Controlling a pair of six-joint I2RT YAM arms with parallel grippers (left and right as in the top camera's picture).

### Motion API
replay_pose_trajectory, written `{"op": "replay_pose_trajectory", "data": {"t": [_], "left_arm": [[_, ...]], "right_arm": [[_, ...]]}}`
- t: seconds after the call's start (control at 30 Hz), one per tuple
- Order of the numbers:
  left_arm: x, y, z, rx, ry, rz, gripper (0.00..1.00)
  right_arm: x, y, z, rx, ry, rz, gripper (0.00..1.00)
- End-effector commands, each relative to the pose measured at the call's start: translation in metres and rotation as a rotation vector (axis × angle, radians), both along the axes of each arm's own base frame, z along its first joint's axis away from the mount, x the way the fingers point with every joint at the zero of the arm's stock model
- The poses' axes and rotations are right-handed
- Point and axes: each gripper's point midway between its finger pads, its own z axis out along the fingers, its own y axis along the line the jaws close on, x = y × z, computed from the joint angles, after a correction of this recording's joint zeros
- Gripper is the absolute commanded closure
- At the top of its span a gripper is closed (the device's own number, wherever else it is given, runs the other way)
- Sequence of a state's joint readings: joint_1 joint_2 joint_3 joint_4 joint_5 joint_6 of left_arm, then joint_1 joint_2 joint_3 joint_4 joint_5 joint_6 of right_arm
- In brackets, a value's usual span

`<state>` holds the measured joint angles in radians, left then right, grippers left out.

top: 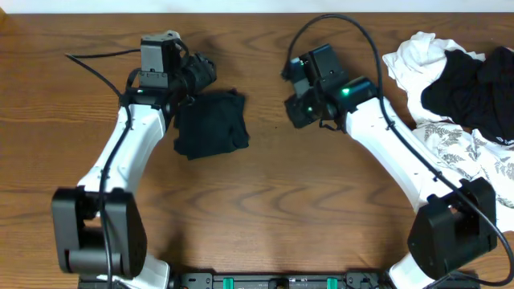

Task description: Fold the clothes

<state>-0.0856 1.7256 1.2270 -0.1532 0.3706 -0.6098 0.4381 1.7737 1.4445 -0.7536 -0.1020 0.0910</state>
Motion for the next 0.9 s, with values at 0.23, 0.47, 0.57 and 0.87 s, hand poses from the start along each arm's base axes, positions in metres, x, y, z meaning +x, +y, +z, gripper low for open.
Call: {"op": "replay_pose_trajectory", "data": {"t": [0.23, 0.47, 0.57, 0.87], "left_arm": [[-0.010, -0.039, -0.074, -0.307, 0.159, -0.242, 0.35], [-0.026, -0.046, -0.103, -0.456, 0.198, -0.400, 0.36], [-0.034, -0.044, -0.117, -0.505, 0.206, -0.451, 0.36], [-0.050, -0.029, -0.164, -0.618, 0.276, -0.461, 0.35]], "right_arm": [[0.019, -0.121, -0.017, -0.088, 0.096, -0.478, 0.88], [0.020, -0.133, -0.017, -0.088, 0.101, -0.506, 0.88], [0.020, -0.133, -0.017, -0.087, 0.100, -0.506, 0.88], [0.018, -0.133, -0.018, -0.091, 0.108, -0.505, 0.88]]}}
